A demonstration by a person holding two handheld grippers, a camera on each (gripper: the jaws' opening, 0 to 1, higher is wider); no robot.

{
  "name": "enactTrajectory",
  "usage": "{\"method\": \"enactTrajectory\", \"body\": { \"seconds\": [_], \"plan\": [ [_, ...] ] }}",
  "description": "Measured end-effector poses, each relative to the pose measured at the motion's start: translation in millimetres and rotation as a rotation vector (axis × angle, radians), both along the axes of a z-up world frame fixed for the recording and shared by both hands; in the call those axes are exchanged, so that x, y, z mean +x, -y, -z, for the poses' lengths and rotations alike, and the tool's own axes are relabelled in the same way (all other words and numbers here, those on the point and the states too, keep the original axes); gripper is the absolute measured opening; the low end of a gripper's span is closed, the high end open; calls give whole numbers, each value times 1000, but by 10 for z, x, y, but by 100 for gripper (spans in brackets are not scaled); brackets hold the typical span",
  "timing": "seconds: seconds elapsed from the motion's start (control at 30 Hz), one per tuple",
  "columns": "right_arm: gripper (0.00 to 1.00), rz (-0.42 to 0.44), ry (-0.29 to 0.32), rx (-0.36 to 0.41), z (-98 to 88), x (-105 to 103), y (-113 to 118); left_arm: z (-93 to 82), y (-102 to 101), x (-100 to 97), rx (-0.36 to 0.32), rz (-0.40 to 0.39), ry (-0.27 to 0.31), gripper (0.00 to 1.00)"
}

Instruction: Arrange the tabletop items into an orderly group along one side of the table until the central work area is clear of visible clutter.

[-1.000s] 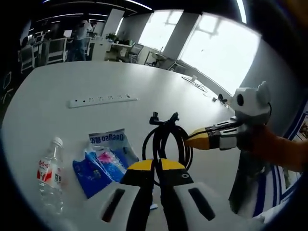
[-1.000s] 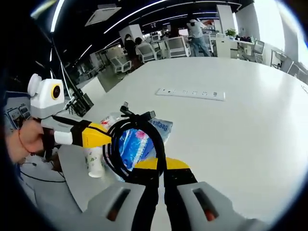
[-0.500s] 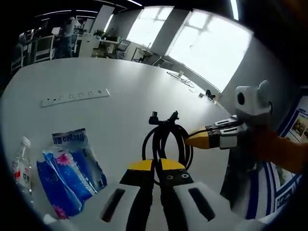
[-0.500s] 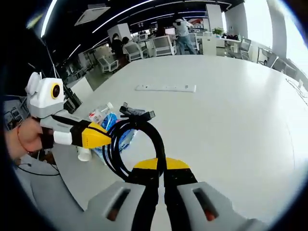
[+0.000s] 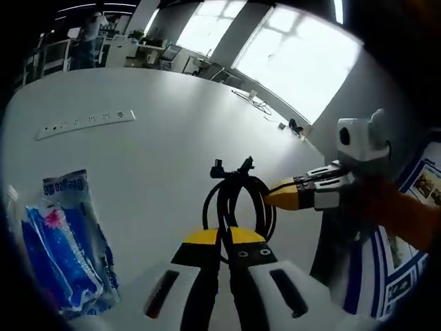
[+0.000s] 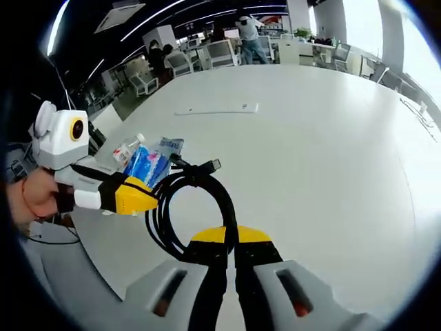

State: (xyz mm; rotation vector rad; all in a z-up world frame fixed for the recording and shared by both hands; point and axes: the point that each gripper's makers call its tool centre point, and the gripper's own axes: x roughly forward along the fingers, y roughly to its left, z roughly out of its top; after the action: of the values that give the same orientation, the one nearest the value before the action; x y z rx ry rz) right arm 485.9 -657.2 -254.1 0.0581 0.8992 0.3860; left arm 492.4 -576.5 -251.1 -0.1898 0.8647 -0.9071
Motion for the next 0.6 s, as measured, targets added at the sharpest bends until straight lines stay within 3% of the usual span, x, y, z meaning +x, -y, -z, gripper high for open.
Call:
{"method": "enactTrajectory", "body": {
  "seconds": [0.2, 0.6],
  "plan": [
    [0, 9, -62, -4, 230, -66, 104, 196, 107, -67, 10, -6, -66, 0],
    [0, 12, -128, -7, 456, -109, 247, 439, 234, -133, 31, 0, -124, 0]
  ]
}}
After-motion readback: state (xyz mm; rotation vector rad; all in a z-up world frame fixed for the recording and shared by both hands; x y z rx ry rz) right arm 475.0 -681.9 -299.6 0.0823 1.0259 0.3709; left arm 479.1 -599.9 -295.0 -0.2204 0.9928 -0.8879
